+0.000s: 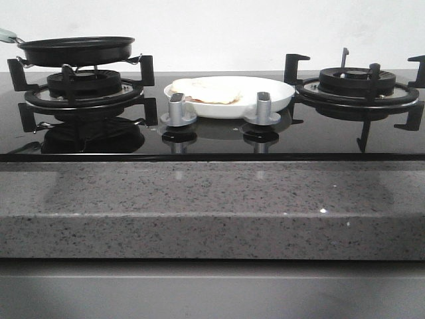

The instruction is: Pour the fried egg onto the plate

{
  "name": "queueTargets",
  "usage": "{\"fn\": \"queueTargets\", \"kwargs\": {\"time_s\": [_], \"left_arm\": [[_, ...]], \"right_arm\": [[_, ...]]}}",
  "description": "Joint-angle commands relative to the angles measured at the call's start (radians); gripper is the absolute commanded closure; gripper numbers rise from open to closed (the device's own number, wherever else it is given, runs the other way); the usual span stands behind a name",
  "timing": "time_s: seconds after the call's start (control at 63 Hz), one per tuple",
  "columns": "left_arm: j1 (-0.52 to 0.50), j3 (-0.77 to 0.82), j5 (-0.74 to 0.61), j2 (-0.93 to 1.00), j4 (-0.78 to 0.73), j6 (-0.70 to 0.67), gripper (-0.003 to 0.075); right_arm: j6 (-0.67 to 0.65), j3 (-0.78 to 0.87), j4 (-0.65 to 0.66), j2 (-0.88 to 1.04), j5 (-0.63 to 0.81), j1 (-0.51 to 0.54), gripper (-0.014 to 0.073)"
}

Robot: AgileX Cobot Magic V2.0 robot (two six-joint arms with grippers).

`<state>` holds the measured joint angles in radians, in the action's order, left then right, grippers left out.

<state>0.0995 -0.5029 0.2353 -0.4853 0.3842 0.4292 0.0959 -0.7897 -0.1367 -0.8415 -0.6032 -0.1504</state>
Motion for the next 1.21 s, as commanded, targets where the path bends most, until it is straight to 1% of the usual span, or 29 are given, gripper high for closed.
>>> {"fn": "queueTargets", "kwargs": {"time_s": [0.0,0.222,0.318,0.445,1.191], "left_arm": [[0.007,-0.027,-0.075,-0.007,0.014,-0.004,0.0741],[0.007,-0.027,-0.075,-0.007,0.014,-0.004,0.0741],[0.007,-0.027,-0.075,-0.007,0.014,-0.004,0.0741],[0.007,-0.027,-0.075,-0.007,0.014,-0.004,0.0741],[0.007,-0.027,-0.075,-0.007,0.014,-0.004,0.0741]], "right_arm": [[0.009,0.069,0.007,0.104,0.134,0.004,0.0712],[0.009,0.3,0.007,0.37,0.288,0.004,0.0712],[0.009,0.361,0.007,0.455,0.342,0.004,0.0712],[0.009,0.401,0.007,0.54,0.373,0.004,0.0712],[0.009,0.401,0.007,0.559,0.371,0.004,0.0712]]}}
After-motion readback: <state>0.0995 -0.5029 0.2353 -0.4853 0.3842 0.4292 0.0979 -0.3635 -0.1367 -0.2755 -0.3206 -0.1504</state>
